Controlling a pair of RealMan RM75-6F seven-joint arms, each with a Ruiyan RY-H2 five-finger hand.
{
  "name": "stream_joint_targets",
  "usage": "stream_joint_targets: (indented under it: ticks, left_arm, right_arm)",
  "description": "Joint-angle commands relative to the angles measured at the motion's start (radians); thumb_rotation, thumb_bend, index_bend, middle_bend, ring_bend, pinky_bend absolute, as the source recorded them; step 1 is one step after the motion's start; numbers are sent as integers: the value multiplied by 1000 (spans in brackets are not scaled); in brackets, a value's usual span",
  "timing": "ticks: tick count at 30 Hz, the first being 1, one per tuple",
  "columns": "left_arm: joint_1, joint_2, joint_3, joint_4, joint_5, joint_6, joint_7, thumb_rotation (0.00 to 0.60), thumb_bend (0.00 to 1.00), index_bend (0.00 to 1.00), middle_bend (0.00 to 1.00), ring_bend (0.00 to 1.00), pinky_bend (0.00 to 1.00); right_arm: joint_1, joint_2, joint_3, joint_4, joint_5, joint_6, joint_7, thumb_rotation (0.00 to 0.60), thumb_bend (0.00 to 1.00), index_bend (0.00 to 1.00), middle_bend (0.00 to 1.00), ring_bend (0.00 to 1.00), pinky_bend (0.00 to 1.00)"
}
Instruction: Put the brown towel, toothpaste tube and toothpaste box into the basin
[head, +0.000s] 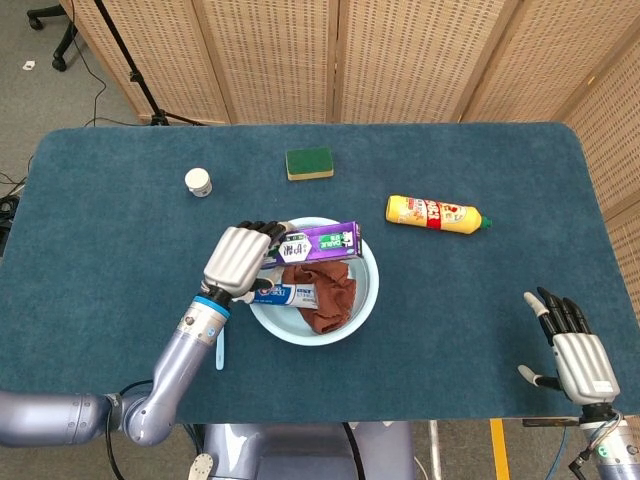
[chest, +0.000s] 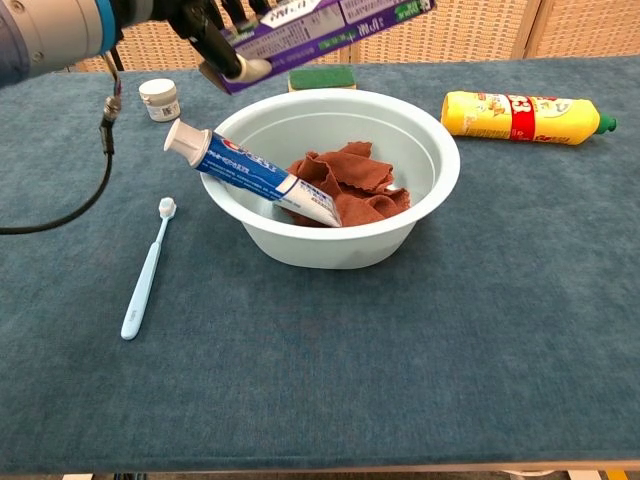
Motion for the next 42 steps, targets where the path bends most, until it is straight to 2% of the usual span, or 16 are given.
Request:
stream_joint_targets:
  ticks: [1, 6, 8, 9, 13, 15, 18, 21, 36, 42]
  left_arm:
    - [-18, -18, 0, 18, -29, -14, 4, 600, 596, 786, 458, 410, 475]
    - [-43, -52, -3, 49, -69, -24, 4, 600, 579, 779, 445, 401, 475]
    - [-51, -66, 2, 58, -76, -26, 6, 600, 543, 730, 376, 333, 466]
    - [-56, -71, 6, 61, -80, -29, 9, 600, 517, 678, 306, 271, 444]
    - [-68, -75, 16, 61, -81, -37, 14, 600, 443, 454, 51, 46, 266]
    - [-71, -74, 19, 59, -76, -46, 7, 600, 419, 384, 7, 3, 197]
    - [-75, -67, 25, 53, -70, -56, -5, 600, 371, 288, 0, 0, 94]
    - [-75, -60, 29, 51, -54, -51, -10, 600, 336, 246, 0, 0, 49]
    - [-52, -1, 30, 11, -12, -30, -67, 600, 318, 226, 0, 0, 38]
    - [-21, 62, 34, -47, 18, -18, -102, 600, 318, 226, 0, 0, 38]
  right_arm:
    - [0, 1, 0, 0, -2, 2, 2, 600, 104, 0, 0, 0, 0]
    - [1, 1, 0, 1, -3, 0, 6, 600, 105, 0, 0, 0, 0]
    - [0, 1, 0, 1, -3, 2, 9, 600, 105, 0, 0, 0, 0]
    - [0, 2, 0, 2, -4, 4, 11, 600, 104, 0, 0, 0, 0]
    - [-1, 1, 2, 4, -6, 8, 18, 600, 105, 0, 0, 0, 0]
    - [-2, 0, 3, 6, -6, 11, 22, 600, 105, 0, 0, 0, 0]
    - [-3, -1, 4, 8, -9, 18, 27, 600, 105, 0, 0, 0, 0]
    - [-4, -2, 5, 9, -11, 21, 31, 600, 105, 0, 0, 0, 0]
    - [-1, -9, 0, 10, -15, 13, 16, 600, 105, 0, 0, 0, 0]
    - [-1, -12, -2, 9, -18, 13, 6, 600, 105, 0, 0, 0, 0]
